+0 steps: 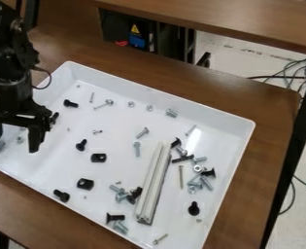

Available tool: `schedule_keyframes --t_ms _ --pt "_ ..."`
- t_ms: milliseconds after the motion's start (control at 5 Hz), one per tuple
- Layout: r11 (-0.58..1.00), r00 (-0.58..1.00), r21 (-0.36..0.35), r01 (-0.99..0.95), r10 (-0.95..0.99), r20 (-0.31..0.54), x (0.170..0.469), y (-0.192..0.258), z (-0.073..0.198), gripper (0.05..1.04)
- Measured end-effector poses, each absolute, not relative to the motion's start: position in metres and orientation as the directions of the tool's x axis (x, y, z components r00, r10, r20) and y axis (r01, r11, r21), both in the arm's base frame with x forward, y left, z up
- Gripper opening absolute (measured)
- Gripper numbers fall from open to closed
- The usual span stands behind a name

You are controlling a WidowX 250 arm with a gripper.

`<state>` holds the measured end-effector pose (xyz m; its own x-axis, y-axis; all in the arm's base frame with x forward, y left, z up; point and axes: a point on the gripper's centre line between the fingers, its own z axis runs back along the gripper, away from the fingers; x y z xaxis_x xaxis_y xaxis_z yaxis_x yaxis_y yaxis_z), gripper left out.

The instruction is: Sweep into pile

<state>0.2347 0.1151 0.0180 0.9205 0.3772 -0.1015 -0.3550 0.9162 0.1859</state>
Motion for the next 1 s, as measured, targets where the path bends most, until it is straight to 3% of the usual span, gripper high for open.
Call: schedule_keyframes --t_ms 200,400,800,1000 --pt "0.919 0.919 0.185 -0.349 0.374 -0.124 0.231 0.112 0.013 0.999" --pt "0.936 0.935 0.16 -0.312 0.333 -0.124 0.237 0.075 0.006 0.999" --pt "0.975 0.975 0.078 -0.207 0.213 -0.068 0.253 -0.018 0.009 0.999" --pt "0.983 0.983 0.01 -0.182 0.182 0.008 0.269 -0.062 0.013 0.999"
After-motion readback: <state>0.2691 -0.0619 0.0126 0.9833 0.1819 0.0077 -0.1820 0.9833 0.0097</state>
